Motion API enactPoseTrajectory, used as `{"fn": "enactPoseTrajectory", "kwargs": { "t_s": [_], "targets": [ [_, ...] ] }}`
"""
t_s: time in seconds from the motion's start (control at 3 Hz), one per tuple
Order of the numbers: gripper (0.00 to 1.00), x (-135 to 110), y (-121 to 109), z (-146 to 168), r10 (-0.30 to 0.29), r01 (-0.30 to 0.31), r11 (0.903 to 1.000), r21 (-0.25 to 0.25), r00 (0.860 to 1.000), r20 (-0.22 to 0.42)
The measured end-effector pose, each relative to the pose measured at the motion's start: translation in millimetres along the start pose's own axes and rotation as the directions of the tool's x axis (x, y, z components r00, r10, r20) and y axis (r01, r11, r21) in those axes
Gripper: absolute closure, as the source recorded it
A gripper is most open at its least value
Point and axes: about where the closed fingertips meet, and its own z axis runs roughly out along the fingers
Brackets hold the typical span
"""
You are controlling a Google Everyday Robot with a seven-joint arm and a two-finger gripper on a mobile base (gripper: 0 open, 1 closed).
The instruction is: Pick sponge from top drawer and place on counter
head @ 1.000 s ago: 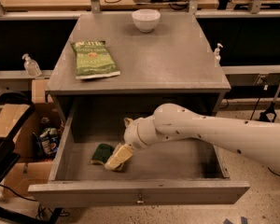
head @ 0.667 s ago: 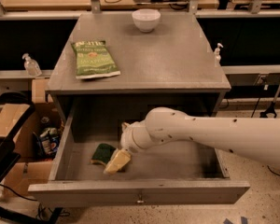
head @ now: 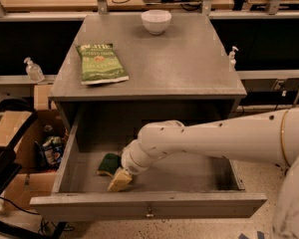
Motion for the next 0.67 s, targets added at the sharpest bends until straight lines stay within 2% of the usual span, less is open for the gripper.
{"fn": "enactPoseTrajectory", "kwargs": {
  "t_s": [0.67],
  "targets": [
    [0.73,-3.0,0.5,-3.7,0.007,-0.007,1.0,-0.002,1.0,-0.011]
  ]
}}
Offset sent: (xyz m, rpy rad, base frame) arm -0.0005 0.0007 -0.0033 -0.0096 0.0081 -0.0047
